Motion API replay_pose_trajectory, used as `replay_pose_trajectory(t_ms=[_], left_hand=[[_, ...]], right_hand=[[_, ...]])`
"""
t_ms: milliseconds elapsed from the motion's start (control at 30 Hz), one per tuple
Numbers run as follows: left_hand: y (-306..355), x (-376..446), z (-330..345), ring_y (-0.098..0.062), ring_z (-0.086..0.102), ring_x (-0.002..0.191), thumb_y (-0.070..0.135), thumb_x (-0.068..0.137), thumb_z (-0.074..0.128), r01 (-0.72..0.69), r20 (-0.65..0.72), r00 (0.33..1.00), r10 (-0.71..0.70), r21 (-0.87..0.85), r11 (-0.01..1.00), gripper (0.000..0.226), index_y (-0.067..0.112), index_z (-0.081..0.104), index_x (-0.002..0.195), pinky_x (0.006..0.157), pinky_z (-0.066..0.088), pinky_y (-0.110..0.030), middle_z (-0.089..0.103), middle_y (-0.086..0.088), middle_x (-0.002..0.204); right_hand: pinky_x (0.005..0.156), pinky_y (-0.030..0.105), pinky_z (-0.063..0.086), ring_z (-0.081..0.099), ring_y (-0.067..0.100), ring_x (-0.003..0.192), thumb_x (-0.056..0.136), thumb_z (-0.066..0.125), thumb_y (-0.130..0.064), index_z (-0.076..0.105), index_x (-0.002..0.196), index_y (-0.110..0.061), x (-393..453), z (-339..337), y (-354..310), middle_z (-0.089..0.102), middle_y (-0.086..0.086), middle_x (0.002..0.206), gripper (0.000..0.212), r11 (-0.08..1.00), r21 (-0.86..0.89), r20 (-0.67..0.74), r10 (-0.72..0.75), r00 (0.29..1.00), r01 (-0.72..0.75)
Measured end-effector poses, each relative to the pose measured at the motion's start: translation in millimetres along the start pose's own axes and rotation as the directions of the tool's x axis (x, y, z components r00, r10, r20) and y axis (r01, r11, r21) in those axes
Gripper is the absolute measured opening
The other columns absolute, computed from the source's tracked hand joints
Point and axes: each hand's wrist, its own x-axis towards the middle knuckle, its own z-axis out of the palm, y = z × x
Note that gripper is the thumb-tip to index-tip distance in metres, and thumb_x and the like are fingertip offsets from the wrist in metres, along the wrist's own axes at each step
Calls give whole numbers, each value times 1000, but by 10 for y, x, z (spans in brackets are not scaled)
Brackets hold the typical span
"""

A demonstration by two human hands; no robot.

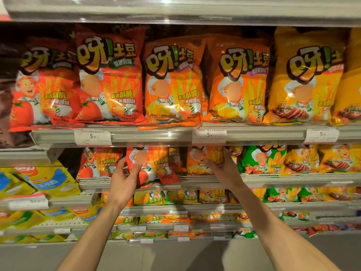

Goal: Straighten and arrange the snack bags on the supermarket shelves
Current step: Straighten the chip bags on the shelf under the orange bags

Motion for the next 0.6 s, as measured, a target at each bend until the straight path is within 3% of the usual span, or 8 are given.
replay_pose_trajectory(t_ms=[67, 133, 233, 333, 367, 433, 500, 600], left_hand=[[-15, 24, -68, 3, 62, 98, 53, 95, 61, 8, -18, 1000, -7, 12, 1000, 54, 22, 52, 138, 73, 41, -11, 64, 20, 105], [-10, 49, -144, 7, 61, 90, 53, 94, 61, 6, -40, 999, -6, 15, 1000, 50, 27, 51, 136, 72, 40, -10, 63, 24, 100], [-21, 105, -257, 8, 63, 83, 59, 92, 61, 3, -71, 997, 0, 39, 999, 51, 24, 55, 130, 71, 43, -13, 66, 17, 96], [-40, 193, -361, 18, 60, 81, 64, 89, 60, -17, -83, 996, 23, 78, 997, 50, 31, 51, 125, 70, 42, -6, 62, 24, 94], [-49, 220, -385, 12, 62, 84, 67, 88, 60, -29, -82, 996, 37, 87, 996, 55, 31, 50, 129, 75, 45, -13, 63, 24, 96], [-89, 283, -415, -1, 61, 91, 68, 89, 59, -48, -79, 995, 57, 109, 993, 67, 24, 49, 139, 85, 43, -29, 64, 18, 103], [-122, 336, -417, -13, 57, 99, 69, 90, 56, -43, -83, 995, 55, 135, 990, 73, 18, 47, 142, 89, 40, -33, 61, 10, 109], [-129, 375, -418, -6, 52, 84, 72, 88, 53, -47, -76, 995, 59, 157, 987, 64, 22, 50, 128, 80, 41, -32, 54, 19, 94]], right_hand=[[87, 27, 55, 63, 5, 105, 88, 68, -59, 42, 146, -27, -13, 13, -21, 64, -13, 117, 71, 997, -73, 19, 2, 1000, 0], [92, 41, 56, 61, 14, 107, 88, 71, -55, 53, 133, -27, -39, 34, -49, 66, -3, 117, 56, 990, -128, -60, -58, 996, 50], [89, 36, 51, 49, 3, 100, 90, 73, -45, 58, 119, -33, -156, 87, -89, 64, -8, 110, 35, 960, -217, -238, -230, 944, 179], [91, 27, 43, 51, 11, 106, 90, 76, -31, 54, 126, -30, -363, 196, -128, 47, -27, 115, 42, 909, -340, -344, -360, 867, 242], [93, 26, 40, 52, 15, 110, 89, 77, -26, 54, 128, -28, -425, 240, -136, 45, -26, 118, 45, 897, -379, -368, -370, 853, 225], [97, 27, 37, 55, 24, 115, 90, 76, -25, 60, 129, -19, -500, 303, -157, 58, -8, 122, 43, 887, -435, -408, -345, 845, 152], [99, 35, 42, 57, 29, 114, 90, 75, -22, 64, 129, -12, -538, 370, -210, 64, 6, 120, 42, 878, -461, -380, -325, 866, 128], [102, 49, 49, 59, 37, 120, 92, 72, -20, 65, 130, -7, -533, 562, -346, 64, 14, 128, 41, 802, -535, -152, -400, 904, 265]])
